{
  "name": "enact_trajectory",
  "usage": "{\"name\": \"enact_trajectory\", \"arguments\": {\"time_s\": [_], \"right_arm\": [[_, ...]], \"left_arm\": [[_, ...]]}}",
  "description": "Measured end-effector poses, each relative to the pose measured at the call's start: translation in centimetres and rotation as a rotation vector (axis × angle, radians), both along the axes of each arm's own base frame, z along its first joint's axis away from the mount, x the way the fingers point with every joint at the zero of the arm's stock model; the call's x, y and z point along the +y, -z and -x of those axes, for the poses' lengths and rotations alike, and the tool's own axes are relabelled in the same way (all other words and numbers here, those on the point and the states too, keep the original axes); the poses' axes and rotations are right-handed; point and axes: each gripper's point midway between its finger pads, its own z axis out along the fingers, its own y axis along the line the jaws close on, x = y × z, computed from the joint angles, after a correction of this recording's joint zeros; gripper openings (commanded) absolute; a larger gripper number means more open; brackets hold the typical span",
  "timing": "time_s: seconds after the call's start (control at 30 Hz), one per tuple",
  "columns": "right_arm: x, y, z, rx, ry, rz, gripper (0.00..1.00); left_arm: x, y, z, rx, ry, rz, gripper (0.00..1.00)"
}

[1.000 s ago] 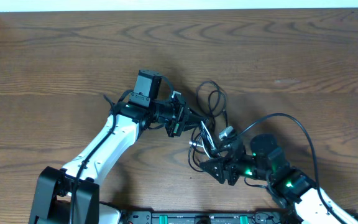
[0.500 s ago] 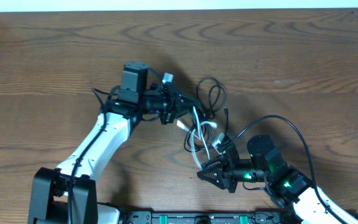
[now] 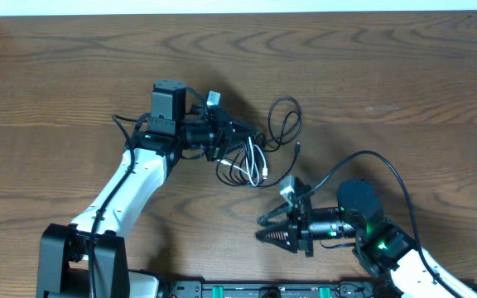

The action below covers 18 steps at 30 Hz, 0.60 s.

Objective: Untangle cables

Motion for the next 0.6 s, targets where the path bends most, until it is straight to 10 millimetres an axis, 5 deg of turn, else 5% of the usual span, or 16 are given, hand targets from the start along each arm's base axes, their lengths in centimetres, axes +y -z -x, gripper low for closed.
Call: {"name": "enact_trajectory", "arguments": {"time_s": [0.1, 0.33, 0.6], "right_arm": [[-0.1, 0.4, -1.4, 0.006, 0.087, 0.023, 0.47], [-0.8, 1.2, -4.5, -0.102, 0.246, 0.080, 0.47], [-1.0, 3.6, -5.8, -0.100, 0.294, 0.162, 0.47]], "left_arm": [[0.2, 0.7, 0.7, 0.093, -0.013, -0.009, 0.08], [-0.6, 1.6, 2.5, 0.216, 0.001, -0.023, 0.08], [-2.2, 1.4, 3.9, 0.262, 0.047, -0.014, 0.08]]}}
